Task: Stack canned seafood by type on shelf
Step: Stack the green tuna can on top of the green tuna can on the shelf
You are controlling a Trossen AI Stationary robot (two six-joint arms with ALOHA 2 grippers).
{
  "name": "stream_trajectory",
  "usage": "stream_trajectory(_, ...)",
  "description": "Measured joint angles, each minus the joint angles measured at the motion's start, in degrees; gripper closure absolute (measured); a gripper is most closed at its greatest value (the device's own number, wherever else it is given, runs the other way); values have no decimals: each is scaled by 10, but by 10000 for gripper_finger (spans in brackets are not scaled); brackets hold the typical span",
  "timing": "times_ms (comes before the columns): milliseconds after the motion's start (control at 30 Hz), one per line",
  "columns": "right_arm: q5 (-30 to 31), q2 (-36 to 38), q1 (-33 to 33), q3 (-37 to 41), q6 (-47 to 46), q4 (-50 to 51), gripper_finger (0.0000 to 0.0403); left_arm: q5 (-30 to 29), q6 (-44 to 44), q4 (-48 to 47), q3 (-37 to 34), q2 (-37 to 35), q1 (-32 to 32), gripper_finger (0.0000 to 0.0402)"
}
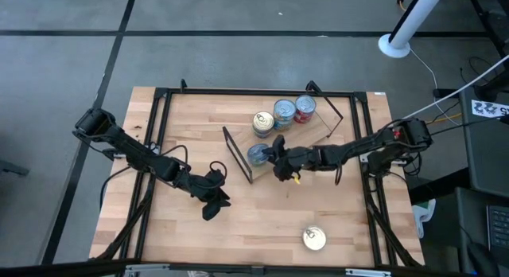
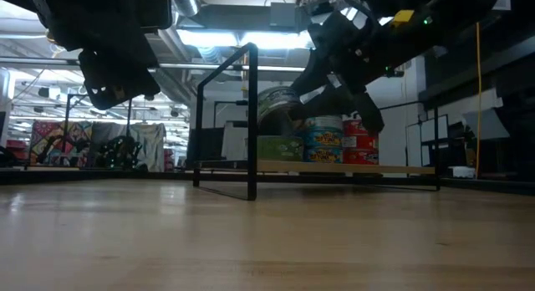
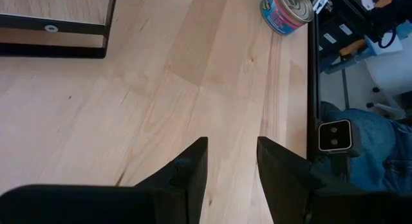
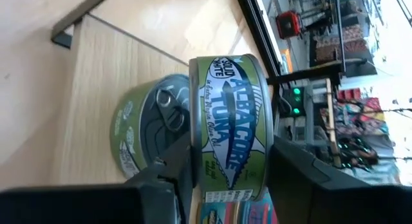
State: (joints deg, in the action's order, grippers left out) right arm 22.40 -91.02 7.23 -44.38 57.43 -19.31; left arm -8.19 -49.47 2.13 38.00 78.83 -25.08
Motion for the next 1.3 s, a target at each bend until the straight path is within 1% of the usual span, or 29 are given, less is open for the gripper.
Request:
stream_trajectory(100, -24, 0, -5, 0, 0, -2, 241, 0, -1, 0, 0, 0, 0, 274)
stream_trajectory(267, -25, 0, -5, 0, 0, 2, 212, 0, -1, 0, 0, 0, 0, 274)
stream_trajectory(400, -25, 0, -5, 0, 0, 2, 201, 0, -1, 0, 0, 0, 0, 274)
stream_trajectory(733, -25, 0, -5, 0, -1, 2, 197, 0, -1, 2, 0, 0, 0, 274)
stream_trajectory(900, -25, 0, -5, 0, -1, 2, 196, -2, -10, 37, 0, 0, 0, 274)
stream_trajectory(1067, -24, 0, -5, 0, -1, 1, 196, -10, 16, 81, 0, 0, 0, 274)
stream_trajectory(1300, -18, 0, -25, 0, -2, -2, 196, -17, 21, 84, 0, 0, 0, 274)
